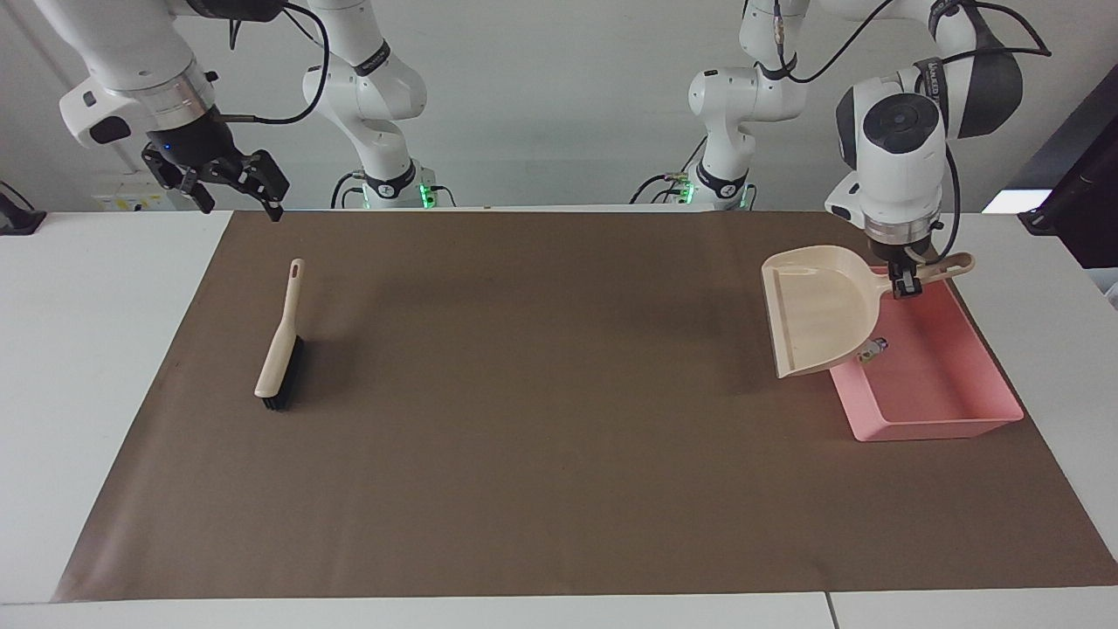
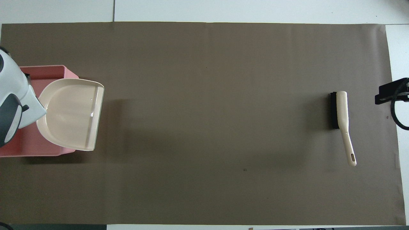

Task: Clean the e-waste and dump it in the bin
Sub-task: 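Lift the dustpan out of the bin with the left gripper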

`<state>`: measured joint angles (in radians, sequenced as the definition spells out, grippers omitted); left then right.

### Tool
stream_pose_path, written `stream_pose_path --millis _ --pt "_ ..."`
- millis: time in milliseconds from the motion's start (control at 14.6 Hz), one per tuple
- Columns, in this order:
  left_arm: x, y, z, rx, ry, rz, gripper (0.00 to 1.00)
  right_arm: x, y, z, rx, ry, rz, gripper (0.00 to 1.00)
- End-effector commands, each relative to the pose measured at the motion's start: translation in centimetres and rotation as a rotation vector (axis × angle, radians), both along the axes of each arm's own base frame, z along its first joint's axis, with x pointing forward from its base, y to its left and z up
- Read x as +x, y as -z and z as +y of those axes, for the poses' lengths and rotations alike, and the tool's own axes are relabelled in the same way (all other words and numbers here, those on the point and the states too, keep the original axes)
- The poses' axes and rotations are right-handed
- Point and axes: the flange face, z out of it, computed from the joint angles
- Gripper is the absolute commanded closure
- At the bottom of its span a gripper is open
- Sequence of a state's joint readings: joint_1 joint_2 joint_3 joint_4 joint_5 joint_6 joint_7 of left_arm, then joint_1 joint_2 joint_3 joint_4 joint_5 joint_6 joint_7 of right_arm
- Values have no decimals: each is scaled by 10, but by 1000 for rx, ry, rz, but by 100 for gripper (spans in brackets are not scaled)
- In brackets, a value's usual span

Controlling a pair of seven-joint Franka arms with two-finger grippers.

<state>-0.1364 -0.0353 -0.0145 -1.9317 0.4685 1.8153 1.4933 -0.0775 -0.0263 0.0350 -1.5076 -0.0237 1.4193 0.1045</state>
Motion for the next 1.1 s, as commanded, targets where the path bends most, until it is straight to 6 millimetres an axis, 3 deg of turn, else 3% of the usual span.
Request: stream_pose_path --millis 0,68,205,479,684,1027 --pt "-18 20 -27 -114 17 -13 100 0 1 7 1 -34 0 0" --pt "-20 32 -43 -145 22 -22 100 -1 4 6 7 -34 12 0" --pt "-25 61 -53 -202 -17 -15 100 -3 7 5 7 -31 20 0" --pt "-30 109 -104 -238 -35 0 100 -3 7 5 7 -31 18 0" --pt "-31 127 -119 -247 -16 -5 100 -3 7 5 7 -31 18 0" --pt "-42 136 -128 -252 -14 -7 100 -3 7 5 7 -31 18 0"
